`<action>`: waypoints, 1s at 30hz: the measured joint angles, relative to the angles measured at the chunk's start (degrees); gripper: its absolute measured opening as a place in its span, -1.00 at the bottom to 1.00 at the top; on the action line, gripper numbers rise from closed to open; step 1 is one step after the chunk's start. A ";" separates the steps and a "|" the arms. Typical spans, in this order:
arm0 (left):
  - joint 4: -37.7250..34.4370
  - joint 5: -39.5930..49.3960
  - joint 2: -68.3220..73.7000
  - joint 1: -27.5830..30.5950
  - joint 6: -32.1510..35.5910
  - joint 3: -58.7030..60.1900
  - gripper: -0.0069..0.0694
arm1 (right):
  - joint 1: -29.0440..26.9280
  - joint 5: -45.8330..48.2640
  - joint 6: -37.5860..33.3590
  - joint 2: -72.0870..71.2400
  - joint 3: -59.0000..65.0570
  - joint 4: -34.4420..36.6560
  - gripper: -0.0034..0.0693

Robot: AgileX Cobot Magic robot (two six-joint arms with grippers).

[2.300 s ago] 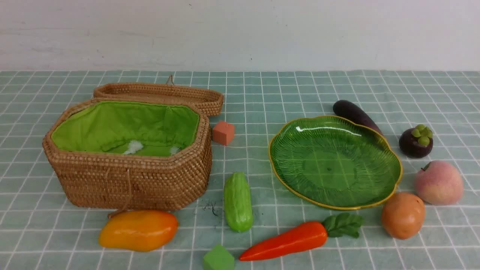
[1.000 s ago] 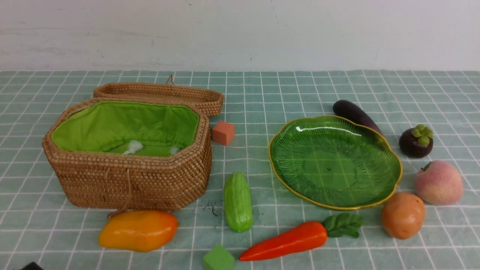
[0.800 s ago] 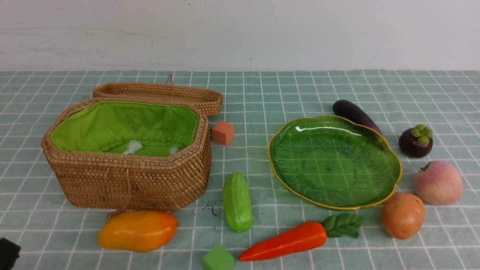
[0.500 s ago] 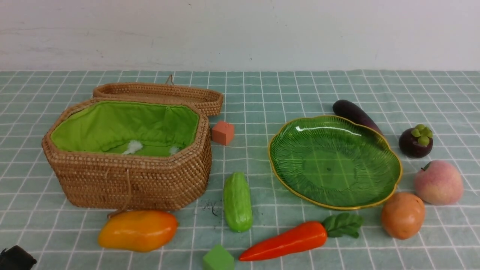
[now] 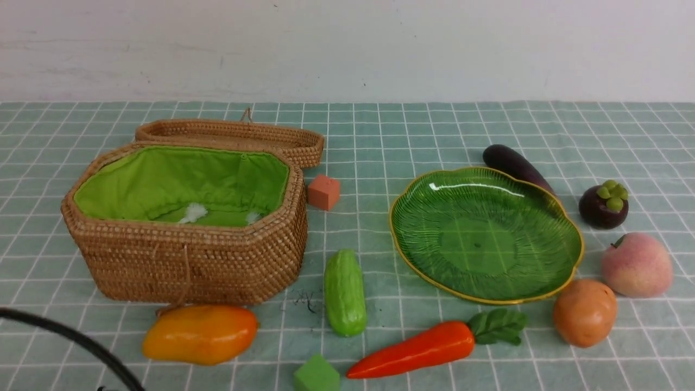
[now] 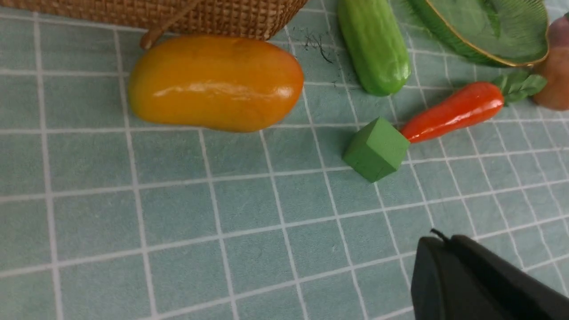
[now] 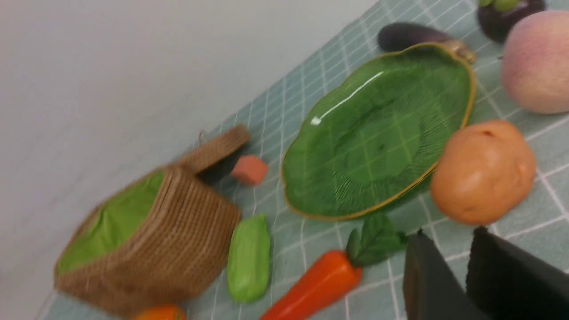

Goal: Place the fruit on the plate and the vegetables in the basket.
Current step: Grab the mango with your left arm and place it on the right plate

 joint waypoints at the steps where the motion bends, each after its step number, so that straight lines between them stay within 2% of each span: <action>1: 0.26 0.11 0.72 0.00 0.61 -0.54 -0.85 | 0.41 2.67 -1.36 0.71 -1.75 0.00 -0.53; 6: 2.84 5.88 11.23 -0.91 7.56 -8.97 -0.85 | 4.45 24.73 -18.13 11.45 -23.12 -0.20 -0.64; 9: 6.98 7.53 17.71 -6.17 12.16 -13.33 -0.85 | 4.95 35.11 -25.78 16.33 -32.29 -0.08 -0.64; 15: 25.50 7.71 31.99 -20.18 16.96 -18.46 -0.85 | 4.95 41.38 -35.57 18.66 -38.63 1.59 -0.64; 17: 29.22 6.41 35.46 -21.77 17.14 -19.17 -0.84 | 4.95 41.61 -36.69 18.71 -38.69 2.17 -0.64; 19: 35.60 3.67 40.42 -23.14 17.18 -20.31 -0.75 | 4.95 41.98 -37.64 18.71 -38.69 2.99 -0.63; 20: 37.46 1.84 42.04 -23.27 17.18 -20.68 -0.65 | 4.95 42.13 -37.78 18.71 -38.69 3.14 -0.63; 21: 37.78 1.54 42.33 -23.30 17.18 -20.75 -0.63 | 4.95 42.20 -37.78 18.71 -38.69 3.22 -0.63; 26: 43.55 -5.29 47.58 -23.41 17.18 -21.26 0.18 | 5.49 42.37 -37.78 18.71 -38.69 3.42 -0.61; 27: 43.71 -5.52 47.90 -23.41 17.18 -21.25 0.24 | 5.49 42.37 -37.78 18.71 -38.69 3.47 -0.61; 29: 45.51 -6.92 49.68 -23.41 17.18 -21.27 0.58 | 5.49 42.37 -37.78 18.71 -38.69 3.47 -0.61; 30: 45.65 -6.92 49.84 -23.41 17.18 -21.27 0.61 | 5.49 42.37 -37.78 18.71 -38.69 3.47 -0.61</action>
